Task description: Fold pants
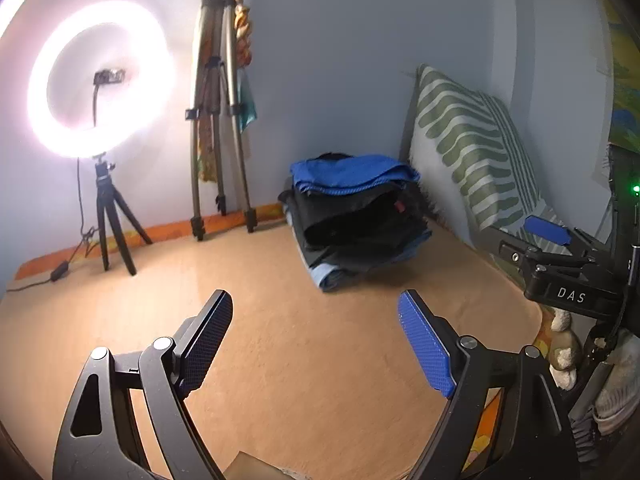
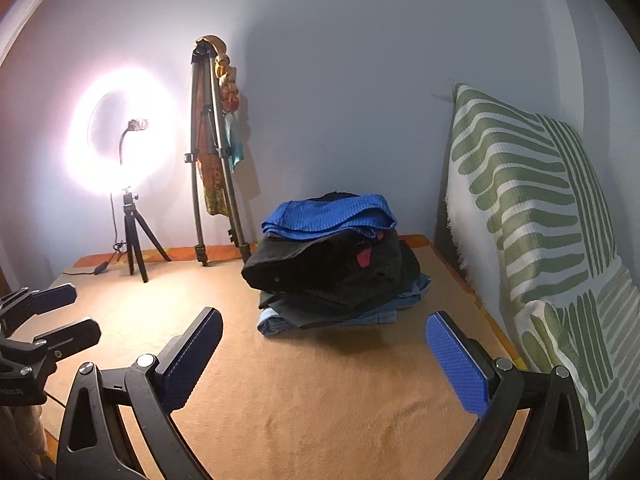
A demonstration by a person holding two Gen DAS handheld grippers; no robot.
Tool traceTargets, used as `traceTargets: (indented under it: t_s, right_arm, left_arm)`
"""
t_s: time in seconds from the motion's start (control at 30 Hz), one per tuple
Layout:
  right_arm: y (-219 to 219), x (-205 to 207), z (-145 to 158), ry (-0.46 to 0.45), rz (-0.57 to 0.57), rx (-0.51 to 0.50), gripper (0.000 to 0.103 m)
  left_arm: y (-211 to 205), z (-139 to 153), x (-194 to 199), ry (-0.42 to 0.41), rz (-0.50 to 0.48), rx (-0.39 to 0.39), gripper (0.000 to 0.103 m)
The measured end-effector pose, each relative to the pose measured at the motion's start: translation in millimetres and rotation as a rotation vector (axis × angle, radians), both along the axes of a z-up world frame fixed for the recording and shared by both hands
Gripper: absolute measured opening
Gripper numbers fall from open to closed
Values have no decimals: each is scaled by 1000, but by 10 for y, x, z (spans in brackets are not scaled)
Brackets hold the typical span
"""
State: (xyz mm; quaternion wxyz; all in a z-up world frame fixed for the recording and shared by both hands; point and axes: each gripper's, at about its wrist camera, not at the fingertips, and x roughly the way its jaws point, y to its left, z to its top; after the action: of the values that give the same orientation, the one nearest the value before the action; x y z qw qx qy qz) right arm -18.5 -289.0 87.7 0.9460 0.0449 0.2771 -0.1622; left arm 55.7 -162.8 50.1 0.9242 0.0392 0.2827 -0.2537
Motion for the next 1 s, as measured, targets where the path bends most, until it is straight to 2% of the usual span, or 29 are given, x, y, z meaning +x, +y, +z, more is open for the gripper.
traceTargets:
  t_s: [0.4, 1.0]
  right_arm:
    - [45, 36, -205, 33, 3, 8, 103]
    - [74, 19, -200, 23, 11, 6, 103]
  left_arm:
    - [36, -112, -29, 0, 19, 33, 85]
    - [16, -129, -26, -7, 34, 38, 85]
